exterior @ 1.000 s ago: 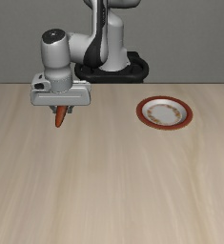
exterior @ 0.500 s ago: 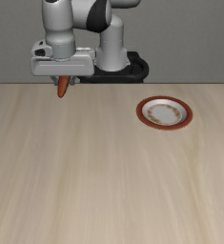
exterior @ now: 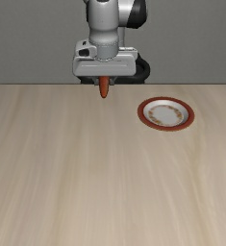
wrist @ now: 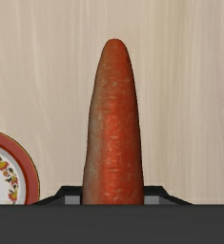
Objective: Pick the carrot on the table and place it on the plate
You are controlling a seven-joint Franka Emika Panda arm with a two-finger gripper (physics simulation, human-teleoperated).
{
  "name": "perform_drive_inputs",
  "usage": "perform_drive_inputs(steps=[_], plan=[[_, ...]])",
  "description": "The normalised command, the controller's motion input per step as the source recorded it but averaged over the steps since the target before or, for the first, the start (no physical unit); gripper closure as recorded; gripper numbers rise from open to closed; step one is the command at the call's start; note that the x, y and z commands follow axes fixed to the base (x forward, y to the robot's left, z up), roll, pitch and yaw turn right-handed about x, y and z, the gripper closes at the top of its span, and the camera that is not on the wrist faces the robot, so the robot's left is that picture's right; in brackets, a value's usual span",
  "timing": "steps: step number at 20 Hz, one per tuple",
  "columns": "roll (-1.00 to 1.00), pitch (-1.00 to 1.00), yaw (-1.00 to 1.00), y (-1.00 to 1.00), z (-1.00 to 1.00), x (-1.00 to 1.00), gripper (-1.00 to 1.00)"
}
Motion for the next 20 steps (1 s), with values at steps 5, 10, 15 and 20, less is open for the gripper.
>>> perform_drive_inputs(steps=[5,10,15,20], plan=[[0.0,0.0,0.0,1.0,0.0,0.0,1.0],[0.0,0.0,0.0,1.0,0.0,0.0,1.0],[0.0,0.0,0.0,1.0,0.0,0.0,1.0],[0.0,0.0,0.0,0.2,0.0,-0.8,1.0]])
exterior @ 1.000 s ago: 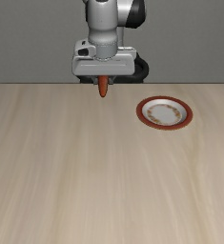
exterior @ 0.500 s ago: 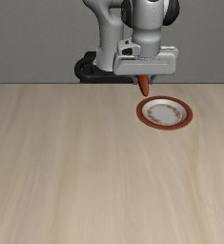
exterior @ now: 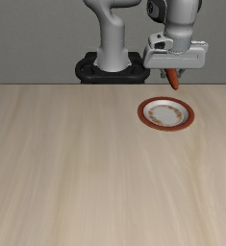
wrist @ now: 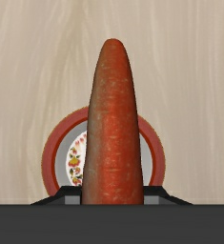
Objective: Pick the carrot on the table and place it on the plate
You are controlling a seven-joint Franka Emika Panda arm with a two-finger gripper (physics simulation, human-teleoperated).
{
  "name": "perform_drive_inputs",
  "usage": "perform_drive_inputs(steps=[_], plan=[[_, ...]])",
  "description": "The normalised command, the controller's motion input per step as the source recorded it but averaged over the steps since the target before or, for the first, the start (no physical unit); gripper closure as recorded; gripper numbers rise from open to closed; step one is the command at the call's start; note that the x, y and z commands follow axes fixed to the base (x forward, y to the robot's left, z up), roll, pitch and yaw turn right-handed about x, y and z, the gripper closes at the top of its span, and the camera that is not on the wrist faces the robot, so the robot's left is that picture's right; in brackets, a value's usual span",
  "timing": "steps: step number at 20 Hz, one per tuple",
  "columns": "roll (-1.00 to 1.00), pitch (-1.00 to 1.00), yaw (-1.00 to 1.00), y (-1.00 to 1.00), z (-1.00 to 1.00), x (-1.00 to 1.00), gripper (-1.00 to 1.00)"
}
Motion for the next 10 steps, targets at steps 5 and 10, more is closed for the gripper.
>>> perform_drive_inputs(steps=[5,10], plan=[[0.0,0.0,0.0,0.2,0.0,0.0,-1.0],[0.0,0.0,0.0,0.0,0.0,0.0,-1.0]])
